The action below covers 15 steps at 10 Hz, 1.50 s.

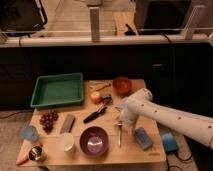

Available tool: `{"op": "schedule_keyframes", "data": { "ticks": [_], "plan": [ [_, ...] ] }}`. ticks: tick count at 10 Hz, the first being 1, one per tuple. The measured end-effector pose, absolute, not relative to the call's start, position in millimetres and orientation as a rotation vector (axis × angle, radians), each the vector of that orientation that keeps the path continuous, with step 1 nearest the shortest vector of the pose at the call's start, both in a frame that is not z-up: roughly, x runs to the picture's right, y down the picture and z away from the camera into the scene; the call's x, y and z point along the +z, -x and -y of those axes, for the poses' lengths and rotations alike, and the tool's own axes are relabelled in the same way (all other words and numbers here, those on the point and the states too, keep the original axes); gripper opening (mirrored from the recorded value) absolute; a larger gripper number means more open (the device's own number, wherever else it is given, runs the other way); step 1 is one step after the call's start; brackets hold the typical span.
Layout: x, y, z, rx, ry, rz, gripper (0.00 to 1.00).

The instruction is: Place fork in table surface

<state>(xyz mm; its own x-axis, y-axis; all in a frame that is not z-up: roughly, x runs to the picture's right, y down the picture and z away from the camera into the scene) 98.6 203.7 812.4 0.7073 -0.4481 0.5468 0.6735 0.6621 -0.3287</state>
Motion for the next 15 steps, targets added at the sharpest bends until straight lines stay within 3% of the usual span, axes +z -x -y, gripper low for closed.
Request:
{"op": "schedule_keyframes", "data": {
  "ticks": [15],
  "plan": [
    [832,-102,-191,-0.595,0.579,0.481,0.8]
  ]
}}
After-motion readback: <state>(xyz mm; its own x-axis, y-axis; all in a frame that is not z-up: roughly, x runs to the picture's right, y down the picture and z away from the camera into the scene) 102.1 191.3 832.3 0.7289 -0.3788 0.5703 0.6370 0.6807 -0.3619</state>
